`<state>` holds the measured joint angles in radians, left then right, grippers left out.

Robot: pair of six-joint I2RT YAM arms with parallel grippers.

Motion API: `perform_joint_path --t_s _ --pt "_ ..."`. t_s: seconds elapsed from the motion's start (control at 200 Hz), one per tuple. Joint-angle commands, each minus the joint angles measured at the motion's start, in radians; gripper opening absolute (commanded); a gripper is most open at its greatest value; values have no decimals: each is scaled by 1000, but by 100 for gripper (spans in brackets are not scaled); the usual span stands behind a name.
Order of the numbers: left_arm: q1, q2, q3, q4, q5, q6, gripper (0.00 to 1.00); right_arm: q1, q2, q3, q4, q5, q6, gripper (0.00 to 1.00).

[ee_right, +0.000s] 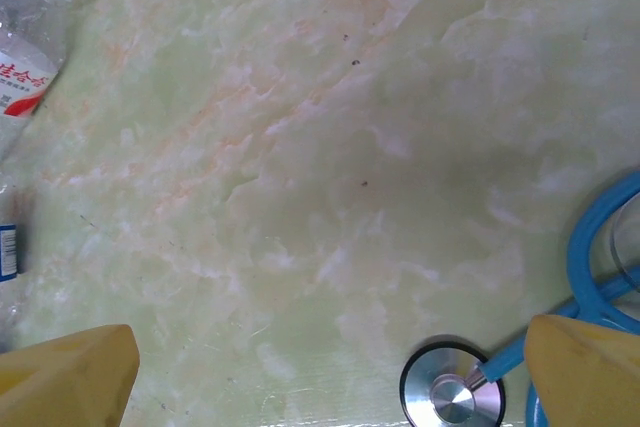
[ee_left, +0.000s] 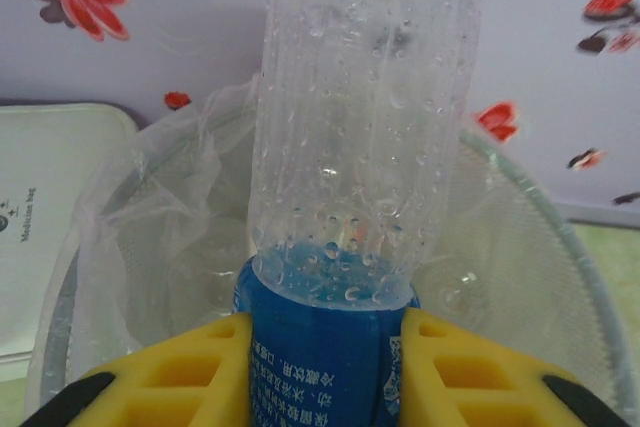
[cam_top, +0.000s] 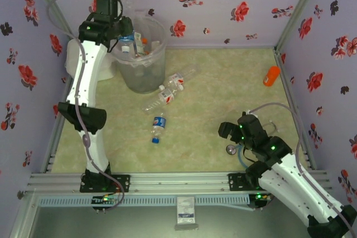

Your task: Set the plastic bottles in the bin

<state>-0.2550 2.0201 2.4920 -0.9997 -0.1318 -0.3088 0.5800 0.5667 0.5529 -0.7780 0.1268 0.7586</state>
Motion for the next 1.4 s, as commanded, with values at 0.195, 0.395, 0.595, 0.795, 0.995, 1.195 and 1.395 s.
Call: perform_joint_path --t_s 0.195,0.395,0.595,0.795,0.995,1.195,1.395 --pt "7 67 -62 -86 -32 83 36 -7 20 21 1 10 -5 100" --pt "8 89 -142 -93 -24 81 51 -8 23 12 5 14 -8 100" --pt "8 55 -156 -89 -1 78 77 -7 24 4 7 20 -15 100" --pt "8 -6 -46 -109 12 64 93 -8 33 -11 26 17 -14 100" --pt "8 -48 30 -72 -24 72 92 -7 48 -16 43 8 -13 100" --pt "7 13 4 -46 -42 99 75 -8 49 -16 48 -3 -7 100" --pt "3 78 -106 20 -6 139 51 -8 45 -16 39 -4 -6 100"
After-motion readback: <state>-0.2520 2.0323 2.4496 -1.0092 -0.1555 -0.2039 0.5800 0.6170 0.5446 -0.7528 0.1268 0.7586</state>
